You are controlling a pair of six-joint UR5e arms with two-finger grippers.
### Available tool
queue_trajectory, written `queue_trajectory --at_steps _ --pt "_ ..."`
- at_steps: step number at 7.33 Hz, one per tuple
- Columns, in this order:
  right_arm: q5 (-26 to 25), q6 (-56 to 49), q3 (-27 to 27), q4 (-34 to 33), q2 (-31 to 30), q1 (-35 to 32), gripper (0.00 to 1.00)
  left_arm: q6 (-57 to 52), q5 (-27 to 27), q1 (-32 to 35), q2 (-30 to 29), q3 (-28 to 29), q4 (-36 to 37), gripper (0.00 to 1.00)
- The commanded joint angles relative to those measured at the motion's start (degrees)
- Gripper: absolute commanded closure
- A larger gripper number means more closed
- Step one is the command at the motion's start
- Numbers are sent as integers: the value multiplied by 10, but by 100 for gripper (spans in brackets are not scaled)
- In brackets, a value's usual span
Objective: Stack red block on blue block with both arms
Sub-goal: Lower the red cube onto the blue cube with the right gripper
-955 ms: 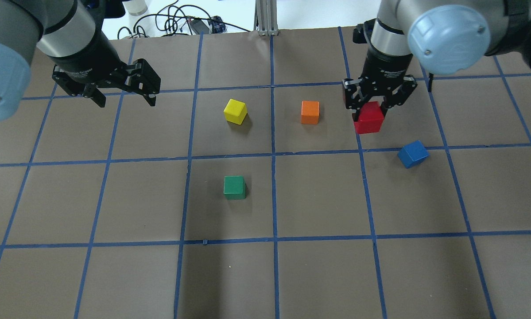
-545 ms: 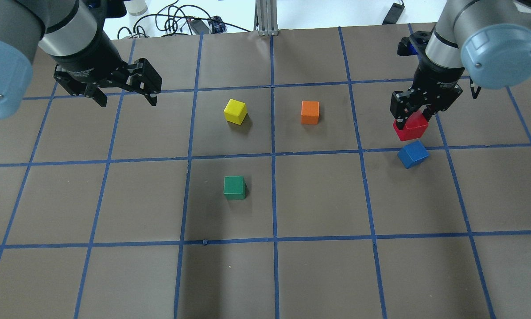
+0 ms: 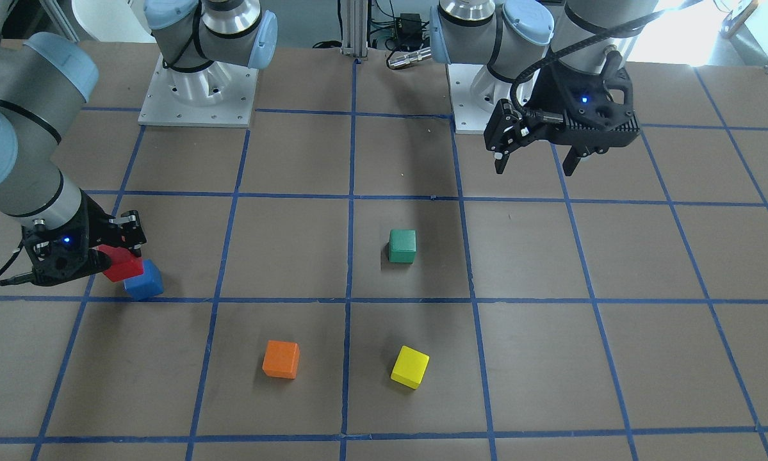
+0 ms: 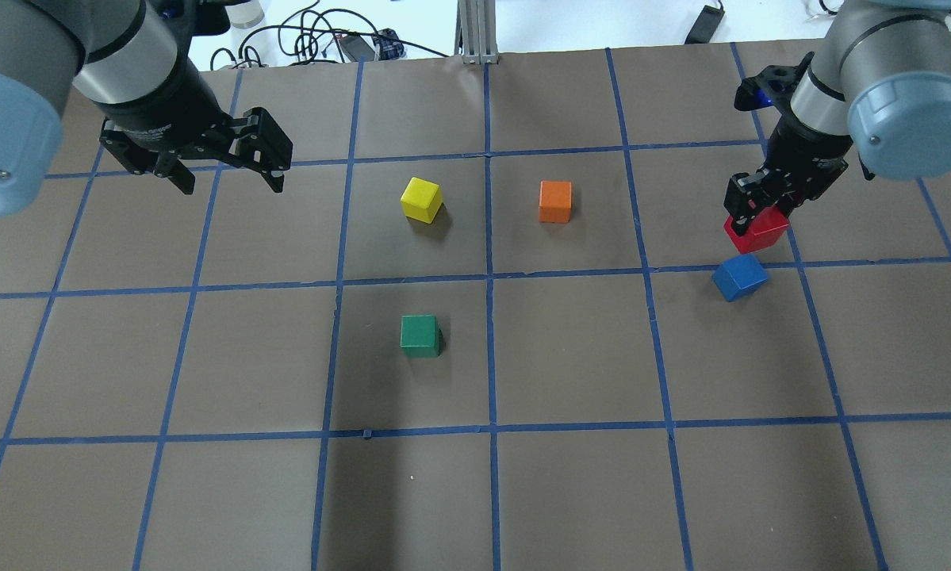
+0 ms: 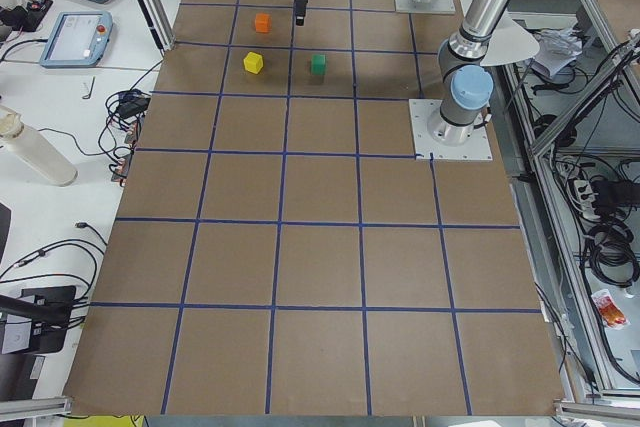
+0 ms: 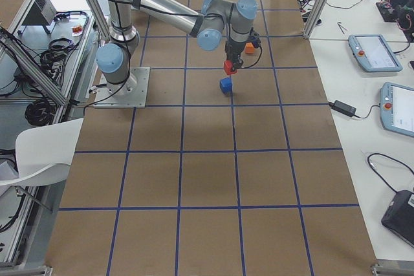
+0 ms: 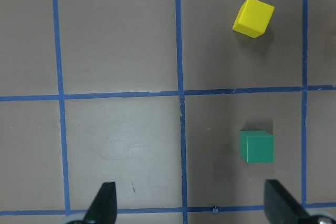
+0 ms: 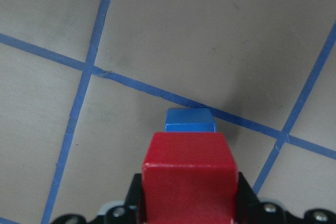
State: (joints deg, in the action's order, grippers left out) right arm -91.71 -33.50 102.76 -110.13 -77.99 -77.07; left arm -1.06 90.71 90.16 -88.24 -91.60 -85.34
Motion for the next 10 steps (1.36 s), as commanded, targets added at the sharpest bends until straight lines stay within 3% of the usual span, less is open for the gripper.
queue_trajectory --at_steps 1,10 --pt "-5 -18 17 -13 4 1 100 0 0 0 -1 -1 0 0" --pt "-4 -22 38 -43 33 11 100 0 0 0 -1 -2 1 0"
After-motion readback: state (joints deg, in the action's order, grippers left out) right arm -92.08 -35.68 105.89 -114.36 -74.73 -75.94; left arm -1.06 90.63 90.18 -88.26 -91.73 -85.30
